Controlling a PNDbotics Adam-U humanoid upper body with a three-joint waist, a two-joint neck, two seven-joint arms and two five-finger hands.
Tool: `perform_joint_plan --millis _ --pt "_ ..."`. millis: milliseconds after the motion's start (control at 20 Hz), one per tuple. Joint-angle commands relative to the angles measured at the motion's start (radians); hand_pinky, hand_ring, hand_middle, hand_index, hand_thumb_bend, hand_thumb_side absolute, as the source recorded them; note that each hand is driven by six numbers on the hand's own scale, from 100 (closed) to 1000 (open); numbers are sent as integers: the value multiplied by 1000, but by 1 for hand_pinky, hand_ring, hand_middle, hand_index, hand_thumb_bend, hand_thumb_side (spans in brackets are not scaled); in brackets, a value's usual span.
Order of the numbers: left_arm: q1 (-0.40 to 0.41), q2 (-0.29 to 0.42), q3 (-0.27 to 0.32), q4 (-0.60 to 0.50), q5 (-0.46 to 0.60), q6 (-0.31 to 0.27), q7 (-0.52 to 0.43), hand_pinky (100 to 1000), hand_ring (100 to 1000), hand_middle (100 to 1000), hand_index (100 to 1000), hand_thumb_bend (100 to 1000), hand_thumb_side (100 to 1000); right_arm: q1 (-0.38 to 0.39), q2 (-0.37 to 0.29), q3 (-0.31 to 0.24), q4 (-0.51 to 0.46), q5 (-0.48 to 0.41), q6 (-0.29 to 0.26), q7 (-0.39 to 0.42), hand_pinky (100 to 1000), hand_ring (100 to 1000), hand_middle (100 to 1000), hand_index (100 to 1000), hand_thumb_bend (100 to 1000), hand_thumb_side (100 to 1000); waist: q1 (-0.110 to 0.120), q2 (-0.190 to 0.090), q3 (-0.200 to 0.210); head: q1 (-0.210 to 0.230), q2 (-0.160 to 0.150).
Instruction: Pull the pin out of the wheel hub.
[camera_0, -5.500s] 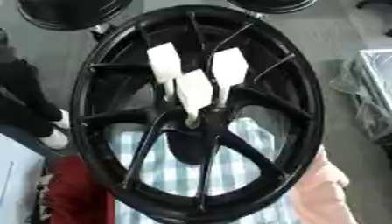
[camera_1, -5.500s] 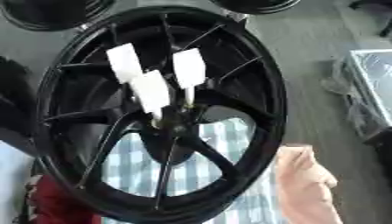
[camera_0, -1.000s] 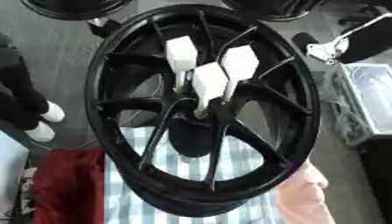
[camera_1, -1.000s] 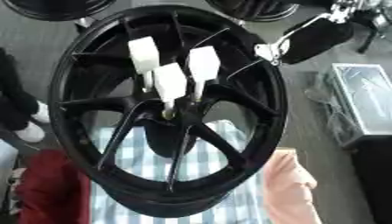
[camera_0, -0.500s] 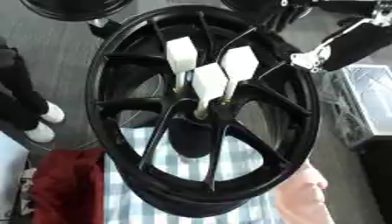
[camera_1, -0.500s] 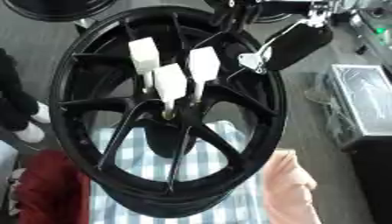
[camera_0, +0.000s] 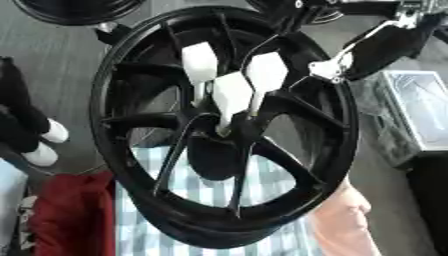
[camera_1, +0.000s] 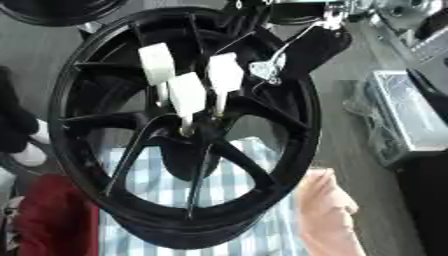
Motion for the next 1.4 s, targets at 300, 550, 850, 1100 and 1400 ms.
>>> perform_joint_plan --millis 300,550,850,1100,1400 --pt "-24 5 -3 -13 1 7 -2 796 720 707 757 104 735 -15 -17 -11 -14 18 -39 -11 892 849 805 920 100 369 3 -5 12 0 6" --pt "-25 5 -5 -15 -4 9 -2 796 720 705 755 103 740 -13 -17 -9 -11 17 -52 -4 901 854 809 923 100 375 2 6 18 -1 6" --pt "-28 4 -6 -17 -8 10 -2 797 720 703 754 102 743 -6 -17 -9 -7 13 -88 7 918 865 818 936 100 341 1 17 24 -1 6" --pt "-29 5 -8 -17 -11 11 -3 797 720 702 753 100 746 -1 -15 -10 5 15 -90 3 921 867 821 937 100 323 1 24 27 -1 6" --pt "-31 5 -8 -18 -13 12 -3 798 721 700 751 100 747 0 -13 -9 12 20 -94 0 925 869 822 938 100 317 1 31 30 -3 6"
